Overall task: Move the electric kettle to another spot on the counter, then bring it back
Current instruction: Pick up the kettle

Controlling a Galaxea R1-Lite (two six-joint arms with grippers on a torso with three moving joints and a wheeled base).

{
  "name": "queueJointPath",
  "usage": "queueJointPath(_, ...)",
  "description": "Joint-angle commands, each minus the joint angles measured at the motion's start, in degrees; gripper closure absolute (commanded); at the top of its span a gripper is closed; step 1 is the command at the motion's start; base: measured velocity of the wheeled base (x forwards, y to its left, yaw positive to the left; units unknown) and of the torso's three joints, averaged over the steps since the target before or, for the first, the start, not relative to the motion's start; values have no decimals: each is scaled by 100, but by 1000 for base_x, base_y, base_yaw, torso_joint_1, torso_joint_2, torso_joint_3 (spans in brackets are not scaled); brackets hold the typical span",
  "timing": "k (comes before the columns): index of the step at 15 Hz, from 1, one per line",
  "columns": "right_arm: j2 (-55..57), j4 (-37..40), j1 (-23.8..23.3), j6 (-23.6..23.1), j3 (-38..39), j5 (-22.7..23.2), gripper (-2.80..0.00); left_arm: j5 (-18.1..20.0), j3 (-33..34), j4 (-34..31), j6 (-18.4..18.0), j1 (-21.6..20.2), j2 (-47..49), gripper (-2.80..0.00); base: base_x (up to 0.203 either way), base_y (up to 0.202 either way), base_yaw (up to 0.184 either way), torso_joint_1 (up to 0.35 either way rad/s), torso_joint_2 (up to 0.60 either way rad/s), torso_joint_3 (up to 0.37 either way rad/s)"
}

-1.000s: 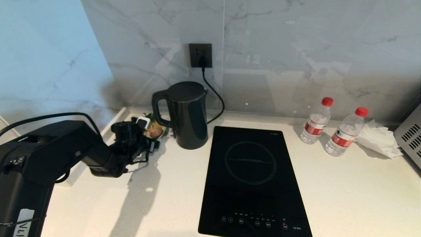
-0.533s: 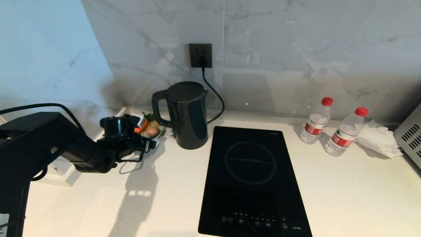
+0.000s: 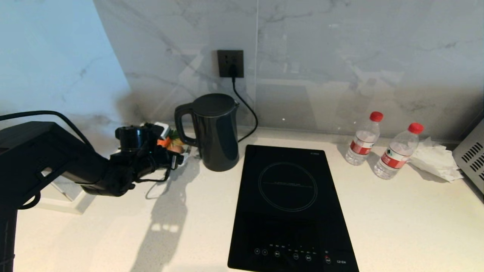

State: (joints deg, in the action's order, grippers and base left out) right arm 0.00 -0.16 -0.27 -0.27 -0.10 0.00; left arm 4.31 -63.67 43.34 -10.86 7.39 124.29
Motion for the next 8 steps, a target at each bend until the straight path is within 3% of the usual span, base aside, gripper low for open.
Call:
queueJointPath(1,0,-2,0,0,1,0,0,65,17,21,-12,-180,-210,0,0,0,0,0,0,0)
queueJointPath(5,0,-2,0,0,1,0,0,503,37,-341,-6,-599,-481,0,0,0,0,0,0,0)
queueJointPath(8,0,-2,0,-8,1,0,0,1353,54,-1299,-14,-897,-946,0,0,0,0,0,0,0)
